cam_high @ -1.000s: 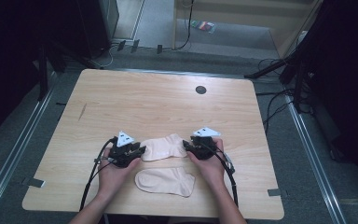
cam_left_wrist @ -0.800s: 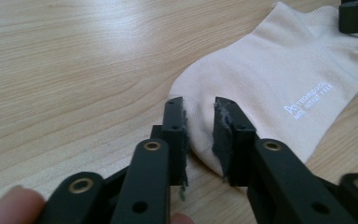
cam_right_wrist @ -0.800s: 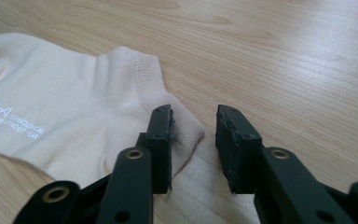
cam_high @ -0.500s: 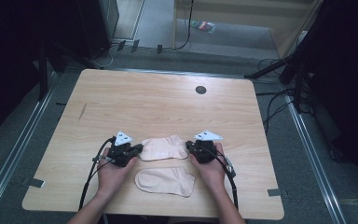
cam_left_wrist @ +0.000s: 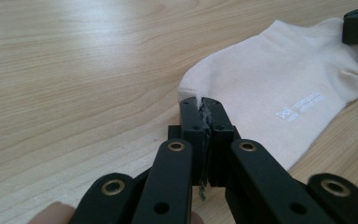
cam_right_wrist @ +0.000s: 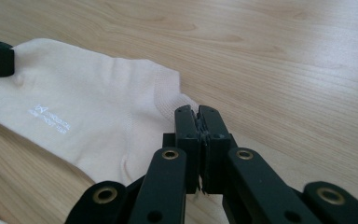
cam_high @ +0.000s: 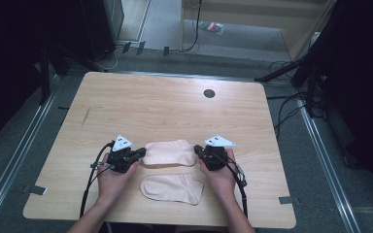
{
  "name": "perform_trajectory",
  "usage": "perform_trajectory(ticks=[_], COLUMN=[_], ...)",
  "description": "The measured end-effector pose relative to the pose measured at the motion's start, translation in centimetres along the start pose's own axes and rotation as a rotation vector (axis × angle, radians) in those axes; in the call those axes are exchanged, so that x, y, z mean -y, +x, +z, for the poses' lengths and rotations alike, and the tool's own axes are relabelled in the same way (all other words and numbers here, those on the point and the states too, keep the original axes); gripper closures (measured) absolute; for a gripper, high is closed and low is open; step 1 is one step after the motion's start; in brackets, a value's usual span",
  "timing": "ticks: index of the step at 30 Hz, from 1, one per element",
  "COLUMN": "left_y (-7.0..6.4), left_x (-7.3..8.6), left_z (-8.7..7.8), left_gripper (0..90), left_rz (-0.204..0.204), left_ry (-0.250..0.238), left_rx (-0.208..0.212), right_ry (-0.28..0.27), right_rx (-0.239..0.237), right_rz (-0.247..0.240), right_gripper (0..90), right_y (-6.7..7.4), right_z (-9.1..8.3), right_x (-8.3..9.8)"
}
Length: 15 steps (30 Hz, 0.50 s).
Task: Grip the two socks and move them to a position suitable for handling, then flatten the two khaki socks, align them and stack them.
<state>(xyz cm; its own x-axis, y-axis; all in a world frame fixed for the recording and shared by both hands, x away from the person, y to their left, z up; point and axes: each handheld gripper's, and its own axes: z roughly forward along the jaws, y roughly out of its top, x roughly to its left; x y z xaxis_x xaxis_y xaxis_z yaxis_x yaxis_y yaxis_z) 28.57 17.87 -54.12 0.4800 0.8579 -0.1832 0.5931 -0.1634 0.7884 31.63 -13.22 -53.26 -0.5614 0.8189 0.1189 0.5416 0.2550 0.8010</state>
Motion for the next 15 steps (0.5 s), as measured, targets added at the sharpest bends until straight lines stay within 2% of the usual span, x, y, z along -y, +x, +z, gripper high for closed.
perform_trajectory(ticks=[7,15], left_y=[0.4,0.4], left_x=[-0.2,-0.3], left_z=[-0.8,-2.1], left_gripper=[90.0,90.0], left_rz=[-0.008,0.009], left_ry=[-0.024,-0.05], left_rx=[0.005,0.027], right_ry=[-0.027,-0.044], right_rx=[-0.004,-0.023], right_rz=[0.006,0.017], right_gripper=[89.1,89.2], right_y=[0.3,0.4], right_z=[-1.0,-2.4], right_x=[-0.2,-0.3])
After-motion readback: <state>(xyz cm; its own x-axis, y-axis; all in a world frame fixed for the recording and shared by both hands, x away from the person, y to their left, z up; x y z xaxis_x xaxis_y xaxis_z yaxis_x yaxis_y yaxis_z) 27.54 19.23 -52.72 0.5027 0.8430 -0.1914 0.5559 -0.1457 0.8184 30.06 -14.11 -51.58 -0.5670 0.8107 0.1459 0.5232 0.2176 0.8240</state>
